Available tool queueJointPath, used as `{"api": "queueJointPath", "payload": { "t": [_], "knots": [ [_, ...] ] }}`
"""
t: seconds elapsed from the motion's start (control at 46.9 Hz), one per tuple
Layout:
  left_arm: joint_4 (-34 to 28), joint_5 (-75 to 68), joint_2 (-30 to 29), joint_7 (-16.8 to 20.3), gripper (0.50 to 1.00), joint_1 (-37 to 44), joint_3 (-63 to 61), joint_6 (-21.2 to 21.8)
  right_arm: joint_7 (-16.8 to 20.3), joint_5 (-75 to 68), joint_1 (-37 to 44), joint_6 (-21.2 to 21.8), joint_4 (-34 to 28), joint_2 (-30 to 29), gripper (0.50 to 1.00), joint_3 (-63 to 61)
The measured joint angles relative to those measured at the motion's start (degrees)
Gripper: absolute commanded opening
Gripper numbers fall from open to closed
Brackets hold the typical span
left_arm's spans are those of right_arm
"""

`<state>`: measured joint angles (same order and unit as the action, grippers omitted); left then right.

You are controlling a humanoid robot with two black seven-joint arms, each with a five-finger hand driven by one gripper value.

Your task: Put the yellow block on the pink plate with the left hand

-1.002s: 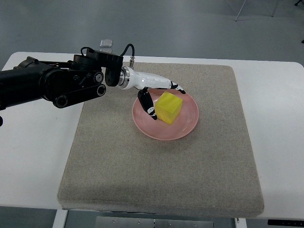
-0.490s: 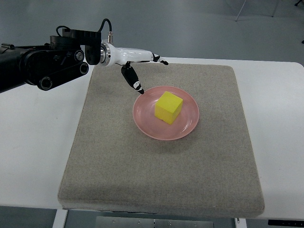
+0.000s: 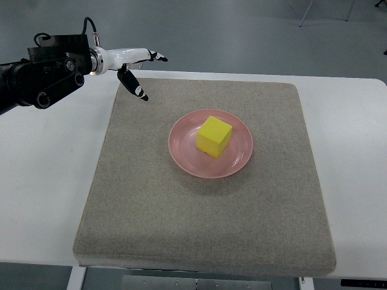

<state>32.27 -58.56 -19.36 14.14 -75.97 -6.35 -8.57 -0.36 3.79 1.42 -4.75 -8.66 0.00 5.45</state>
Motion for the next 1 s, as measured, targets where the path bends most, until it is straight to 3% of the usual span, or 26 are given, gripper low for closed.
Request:
{"api": "queueJointPath", "payload": {
  "t": [0.426,0.746,1.002],
  "knots": [
    [-14.2,28.5,3.3,-3.8,0.986,4.1,-0.1,7.4,0.0,0.0,0.0,0.0,0.0,0.0,0.924,0.0],
    [-16.3,47.3,6.3,-3.4,0.966,7.2,2.4,15.0,0.0,0.0,0.0,0.0,0.0,0.0,0.924,0.0],
    [-16.3,52.7,6.6,-0.4,0.973,11.0,18.1,13.2,0.0,0.0,0.0,0.0,0.0,0.0,0.924,0.0]
  ]
}}
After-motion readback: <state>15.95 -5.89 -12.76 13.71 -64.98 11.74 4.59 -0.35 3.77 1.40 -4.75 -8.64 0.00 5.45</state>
